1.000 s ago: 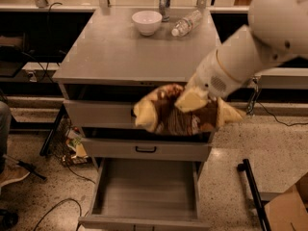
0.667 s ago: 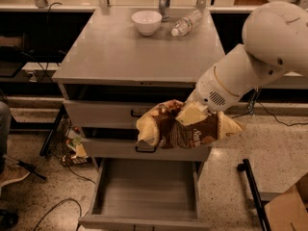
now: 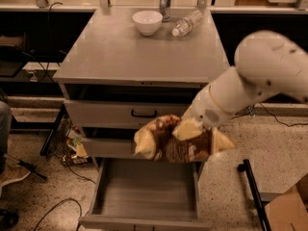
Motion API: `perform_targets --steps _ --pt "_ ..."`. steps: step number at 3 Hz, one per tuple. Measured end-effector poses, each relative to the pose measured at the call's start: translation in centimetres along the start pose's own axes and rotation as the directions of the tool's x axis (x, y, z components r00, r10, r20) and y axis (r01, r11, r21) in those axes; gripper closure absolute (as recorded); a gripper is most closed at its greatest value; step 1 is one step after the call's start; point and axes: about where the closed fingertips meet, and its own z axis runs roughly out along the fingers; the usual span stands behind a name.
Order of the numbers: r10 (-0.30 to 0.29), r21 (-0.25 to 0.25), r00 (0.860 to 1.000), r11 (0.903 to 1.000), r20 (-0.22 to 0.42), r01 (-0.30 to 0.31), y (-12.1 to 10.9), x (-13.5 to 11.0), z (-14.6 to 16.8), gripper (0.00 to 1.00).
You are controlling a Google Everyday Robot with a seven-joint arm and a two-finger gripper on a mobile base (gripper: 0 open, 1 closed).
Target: Place brown chip bag into bottom drawer
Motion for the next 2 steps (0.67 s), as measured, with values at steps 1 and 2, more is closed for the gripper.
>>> perform_targets --steps 1,2 --pt "0.060 -0.093 0.996 0.9942 0.063 -0.054 1.6 3.3 6.9 1.00" --pt "0.170 -0.204 0.970 0.9699 0.174 -0.134 4.2 6.6 14.5 1.00"
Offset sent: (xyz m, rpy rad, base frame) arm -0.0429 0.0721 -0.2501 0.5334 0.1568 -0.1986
